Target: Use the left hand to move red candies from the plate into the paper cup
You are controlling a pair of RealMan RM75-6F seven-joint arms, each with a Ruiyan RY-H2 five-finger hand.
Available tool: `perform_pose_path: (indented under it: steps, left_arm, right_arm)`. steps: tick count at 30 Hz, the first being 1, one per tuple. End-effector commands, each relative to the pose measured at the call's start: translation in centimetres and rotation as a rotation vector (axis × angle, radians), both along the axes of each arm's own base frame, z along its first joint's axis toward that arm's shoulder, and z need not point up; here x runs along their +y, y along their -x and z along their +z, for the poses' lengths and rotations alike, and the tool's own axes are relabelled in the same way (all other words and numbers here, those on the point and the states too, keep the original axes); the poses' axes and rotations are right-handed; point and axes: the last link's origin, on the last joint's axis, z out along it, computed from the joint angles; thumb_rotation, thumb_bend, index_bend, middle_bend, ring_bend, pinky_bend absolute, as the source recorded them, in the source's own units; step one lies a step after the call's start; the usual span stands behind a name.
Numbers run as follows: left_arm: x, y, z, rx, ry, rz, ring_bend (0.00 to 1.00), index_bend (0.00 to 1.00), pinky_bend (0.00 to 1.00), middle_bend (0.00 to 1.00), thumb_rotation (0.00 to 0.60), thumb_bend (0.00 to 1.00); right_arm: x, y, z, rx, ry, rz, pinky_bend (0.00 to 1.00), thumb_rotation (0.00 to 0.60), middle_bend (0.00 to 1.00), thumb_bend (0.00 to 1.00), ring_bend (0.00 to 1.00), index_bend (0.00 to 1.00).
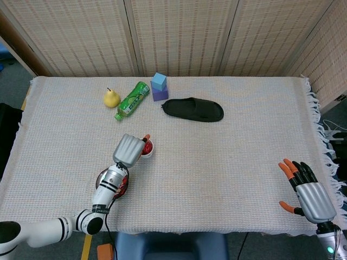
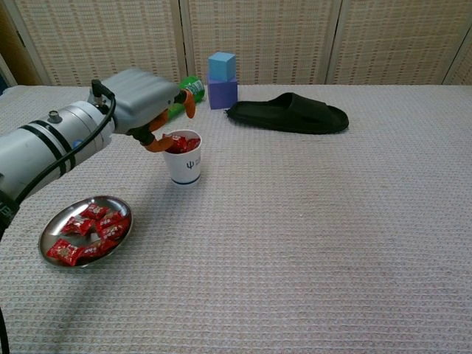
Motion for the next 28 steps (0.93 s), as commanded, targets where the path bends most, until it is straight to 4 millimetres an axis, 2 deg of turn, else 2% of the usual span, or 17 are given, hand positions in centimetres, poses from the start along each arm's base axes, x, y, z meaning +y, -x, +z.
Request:
perform_pose_path:
  steps: [1,5,7,10,11,13,15,18,19,21,24,28]
  left_arm:
    - [-0.5,-0.3,0.3,-0.010,0.003,-0.004,0.92,0.24,1.00,0.88,0.600,0.38]
    - [-2.6,-0.2,1.3,-0.064,0.039,-0.017,0.92,0.23,1.00,0.88,0.600,0.38]
    - [-4.7,0.5,2.4,-0.104,0.082,-0.025,0.91,0.23,1.00,0.84,0.600,0.38]
    - [-8.1,2.5,4.6,-0.181,0.149,-0.015,0.81,0.23,1.00,0.71,0.600,0.38]
    - [-9.1,3.4,5.5,-0.206,0.160,-0.011,0.73,0.23,0.99,0.64,0.600,0.38]
    - [-11.4,6.1,7.4,-0.244,0.151,0.001,0.54,0.22,0.88,0.49,0.600,0.38]
    - [-13.8,9.0,9.2,-0.303,0.159,0.047,0.33,0.18,0.64,0.32,0.600,0.38]
    - [-17.6,13.6,11.3,-0.398,0.202,0.155,0.07,0.09,0.30,0.12,0.600,0.37]
    - [-18.7,15.1,11.9,-0.426,0.202,0.193,0.03,0.06,0.24,0.08,0.600,0.36]
    - [-21.0,17.9,13.0,-0.458,0.182,0.250,0.00,0.02,0.19,0.02,0.600,0.35]
    - [-22.5,20.2,14.3,-0.457,0.082,0.270,0.00,0.00,0.16,0.00,0.600,0.34]
    - [-22.7,20.4,15.4,-0.424,0.016,0.243,0.00,0.00,0.16,0.00,0.600,0.35]
  right_arm:
    - [0.2,-0.1,0.1,-0.004,0.004,0.006,0.00,0.600,0.00,0.04,0.00,0.00]
    - [0.4,-0.1,0.3,-0.009,0.007,0.015,0.00,0.600,0.00,0.04,0.00,0.00]
    - [0.5,-0.1,0.3,-0.012,0.003,0.023,0.00,0.600,0.00,0.04,0.00,0.00]
    - [0.8,-0.3,0.4,-0.017,-0.001,0.037,0.00,0.600,0.00,0.04,0.00,0.00]
    - [0.9,-0.3,0.5,-0.018,0.001,0.042,0.00,0.600,0.00,0.04,0.00,0.00]
    - [1.2,-0.4,0.6,-0.020,0.005,0.052,0.00,0.600,0.00,0.04,0.00,0.00]
    - [1.5,-0.5,0.4,-0.017,0.002,0.062,0.00,0.600,0.00,0.04,0.00,0.00]
    - [1.8,-0.7,0.1,-0.016,-0.005,0.072,0.00,0.600,0.00,0.04,0.00,0.00]
    - [1.9,-0.7,0.1,-0.019,-0.001,0.070,0.00,0.600,0.00,0.04,0.00,0.00]
    - [2.1,-0.7,0.2,-0.020,0.023,0.065,0.00,0.600,0.00,0.04,0.00,0.00]
    - [2.3,-0.7,0.2,-0.018,0.064,0.054,0.00,0.600,0.00,0.04,0.00,0.00]
    - [2.3,-0.7,0.2,-0.007,0.083,0.051,0.00,0.600,0.00,0.04,0.00,0.00]
